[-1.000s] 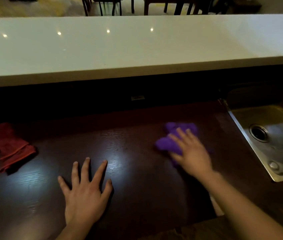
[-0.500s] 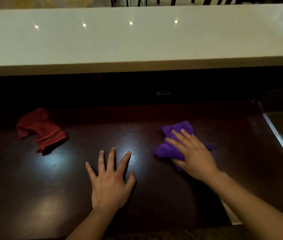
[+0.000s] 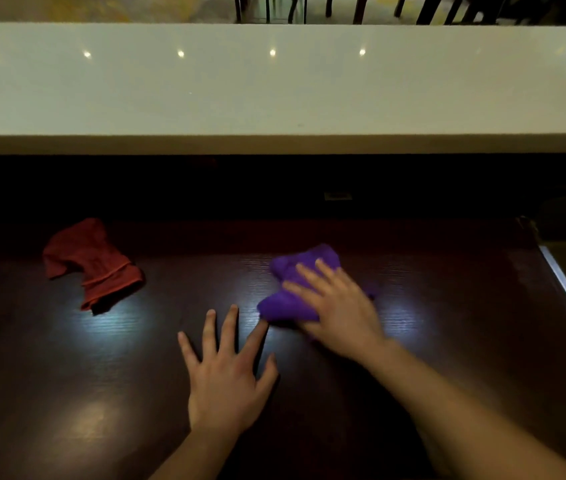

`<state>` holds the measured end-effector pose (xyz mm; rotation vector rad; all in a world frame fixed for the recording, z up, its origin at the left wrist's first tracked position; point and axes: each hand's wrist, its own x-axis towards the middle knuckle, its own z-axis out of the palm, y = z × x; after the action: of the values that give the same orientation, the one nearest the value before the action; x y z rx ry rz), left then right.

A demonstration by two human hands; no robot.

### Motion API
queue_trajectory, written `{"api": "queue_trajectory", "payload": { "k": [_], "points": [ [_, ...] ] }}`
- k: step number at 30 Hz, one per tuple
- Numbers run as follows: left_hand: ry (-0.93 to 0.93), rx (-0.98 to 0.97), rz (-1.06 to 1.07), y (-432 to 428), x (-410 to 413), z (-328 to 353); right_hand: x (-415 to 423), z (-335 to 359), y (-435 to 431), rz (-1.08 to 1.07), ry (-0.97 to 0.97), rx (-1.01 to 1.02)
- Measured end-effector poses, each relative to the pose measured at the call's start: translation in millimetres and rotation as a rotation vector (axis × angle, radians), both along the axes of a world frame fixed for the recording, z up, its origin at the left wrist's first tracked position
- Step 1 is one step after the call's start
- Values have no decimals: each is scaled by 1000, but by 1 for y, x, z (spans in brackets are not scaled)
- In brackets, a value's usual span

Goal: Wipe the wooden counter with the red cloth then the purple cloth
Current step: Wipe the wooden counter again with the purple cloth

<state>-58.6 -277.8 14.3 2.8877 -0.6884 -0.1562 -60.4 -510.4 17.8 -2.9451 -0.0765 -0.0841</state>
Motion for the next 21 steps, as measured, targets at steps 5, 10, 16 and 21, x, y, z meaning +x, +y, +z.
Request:
{"api": "queue_trajectory", "payload": {
  "k": [5, 10, 16, 21],
  "points": [
    [-4, -11, 9, -1, -2, 3, 85, 19, -39, -405, 130, 20],
    [8, -2, 7, -2, -2, 5, 64, 8, 48, -182, 111, 7],
    [7, -6, 6, 0, -2, 3, 44, 9, 20, -35, 84, -25],
    [1, -12, 6, 1, -2, 3, -14, 10, -124, -538, 63, -39]
  ]
}}
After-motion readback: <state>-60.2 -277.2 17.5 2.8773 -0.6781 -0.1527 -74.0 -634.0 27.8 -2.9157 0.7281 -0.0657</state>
